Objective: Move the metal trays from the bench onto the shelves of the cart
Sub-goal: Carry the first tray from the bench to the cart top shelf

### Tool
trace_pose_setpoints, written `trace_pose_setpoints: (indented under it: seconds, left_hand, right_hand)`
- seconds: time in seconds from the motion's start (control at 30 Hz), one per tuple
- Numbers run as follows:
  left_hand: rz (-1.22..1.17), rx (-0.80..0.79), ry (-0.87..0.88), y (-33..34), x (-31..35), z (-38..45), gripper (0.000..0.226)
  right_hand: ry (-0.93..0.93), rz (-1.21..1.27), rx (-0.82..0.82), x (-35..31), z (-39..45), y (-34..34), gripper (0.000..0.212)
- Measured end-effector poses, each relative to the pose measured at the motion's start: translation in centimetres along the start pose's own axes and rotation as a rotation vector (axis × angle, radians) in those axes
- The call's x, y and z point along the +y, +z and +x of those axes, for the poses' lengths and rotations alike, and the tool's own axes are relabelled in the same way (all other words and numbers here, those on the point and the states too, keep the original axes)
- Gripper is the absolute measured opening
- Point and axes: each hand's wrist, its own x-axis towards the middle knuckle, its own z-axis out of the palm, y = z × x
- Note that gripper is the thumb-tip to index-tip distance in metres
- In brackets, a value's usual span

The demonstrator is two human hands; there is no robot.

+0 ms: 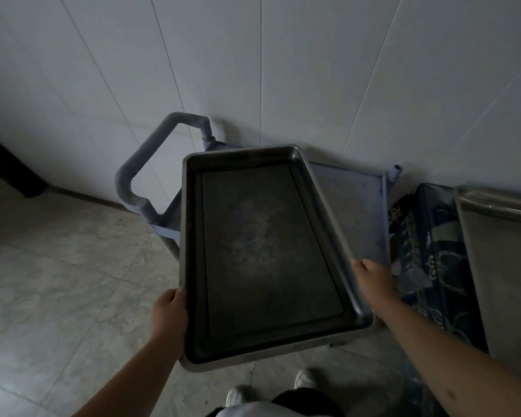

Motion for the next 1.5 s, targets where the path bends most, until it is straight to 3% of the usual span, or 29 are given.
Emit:
trace_pose_setpoints:
  seconds: [0.3, 0.5, 0.6, 0.67, 0.77, 0.87, 1.0, 1.07, 1.2, 1.5]
  left_hand:
    - [-0.035, 0.054, -0.057, 2.3, 0.3, 0.2, 0.025]
    - [-0.271, -0.049, -0.205, 3.4, 0.1, 0.9, 0.021]
    - [-0.327, -0.112, -0.244, 3.0, -0.1, 1.2, 0.021]
    - [-0.310, -0.184, -0.261, 2.4, 0.0, 2.0, 0.021]
    - [-0.305, -0.224, -0.251, 1.9, 1.3, 4.2, 0.015]
    - [-0.271, -0.244, -0.159, 2.1, 3.4, 7.3, 0.014]
    - [-0.151, -0.225, -0.057, 2.6, 4.1, 11.0, 0.010]
    - [-0.181, -0.229, -0.065, 2.6, 3.3, 11.6, 0.011]
    - [-0.258, -0.258, -0.094, 2.4, 2.3, 11.6, 0.013]
    - [-0.422, -0.384, -0.184, 4.4, 3.4, 7.0, 0.015]
  right_hand:
    - [-0.056, -0.033, -0.050, -1.0, 5.2, -0.2, 0.042]
    - [-0.046, 0.133, -0.124, -0.7, 8.4, -0.9, 0.033]
    - [-0.065, 0.057, -0.167, -0.9, 8.9, -1.5, 0.033]
    - [-0.083, -0.033, -0.102, -1.2, 7.7, -2.2, 0.034]
    - [-0.104, 0.139, 0.192, -0.6, 2.3, -2.9, 0.023]
    - [0.124, 0.374, 0.352, 1.0, -5.8, -1.0, 0.033]
    - [0.387, 0.691, 0.097, 0.1, -10.9, 3.2, 0.019]
    - [0.463, 0.826, 0.054, -1.3, -10.6, 3.9, 0.012]
    - [0.410, 0.667, 0.140, -1.5, -9.4, 3.5, 0.009]
    - [0.458, 0.787, 0.151, -1.2, -2.8, 0.1, 0.005]
